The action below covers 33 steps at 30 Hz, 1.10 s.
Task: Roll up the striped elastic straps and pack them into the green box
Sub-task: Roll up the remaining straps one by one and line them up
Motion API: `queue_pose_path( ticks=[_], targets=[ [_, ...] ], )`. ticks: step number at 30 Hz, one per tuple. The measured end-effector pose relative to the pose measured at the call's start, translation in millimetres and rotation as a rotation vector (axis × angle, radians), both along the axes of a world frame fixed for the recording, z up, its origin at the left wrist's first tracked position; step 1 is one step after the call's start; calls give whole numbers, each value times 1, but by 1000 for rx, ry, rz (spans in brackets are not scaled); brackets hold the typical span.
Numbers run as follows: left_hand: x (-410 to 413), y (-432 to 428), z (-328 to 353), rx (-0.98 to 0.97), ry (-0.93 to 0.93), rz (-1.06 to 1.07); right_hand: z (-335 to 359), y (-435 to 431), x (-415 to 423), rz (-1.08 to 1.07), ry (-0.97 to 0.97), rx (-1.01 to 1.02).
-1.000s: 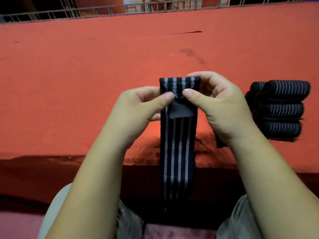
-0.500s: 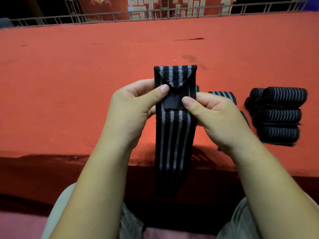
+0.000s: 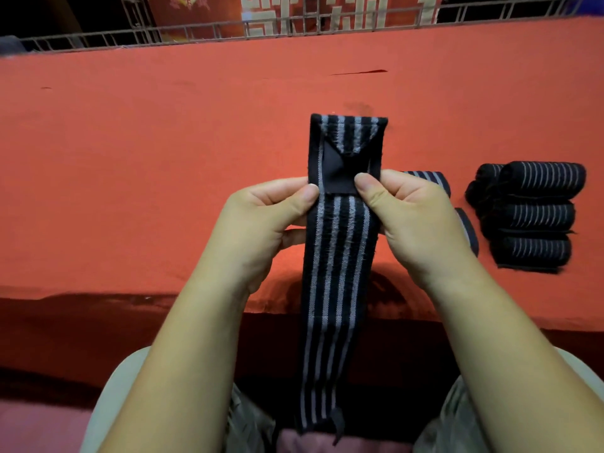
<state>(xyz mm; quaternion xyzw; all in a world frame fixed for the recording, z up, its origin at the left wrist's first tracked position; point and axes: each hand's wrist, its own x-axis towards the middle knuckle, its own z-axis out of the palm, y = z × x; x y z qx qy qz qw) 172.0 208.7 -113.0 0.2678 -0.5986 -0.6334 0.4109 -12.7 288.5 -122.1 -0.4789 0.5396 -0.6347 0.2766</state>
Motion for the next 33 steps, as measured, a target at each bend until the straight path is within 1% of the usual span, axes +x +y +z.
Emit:
queue_pose_path(
  ticks=[3,6,8,15,18,22,25,28,33],
  targets=[
    [-5,0,-2,-47,-6,74,-3,-4,-3,-20,28,15],
    [-11,-2,-8,-102,-58,187,-5,-6,-5,-23,111,59],
    [-14,-2,-12,-115,-80,213,-6,-5,-6,9,94,77],
    [-13,3,-8,-101,-84,122,-4,-1,-7,-37,82,43],
    [-12,0,-8,-114,-88,92,-4,1,-4,-15,93,44],
    [-12,-3,-11,-90,-46,119,-2,5,-1,57,78,68],
    [-12,-5,-13,-103,-46,145,-2,3,-2,71,125,108],
    [-13,-9,-13,-161,-83,148,-4,1,-4,32,154,106],
    [-5,-20,-12,-183,-163,35,-8,-3,-5,31,154,67]
  ],
)
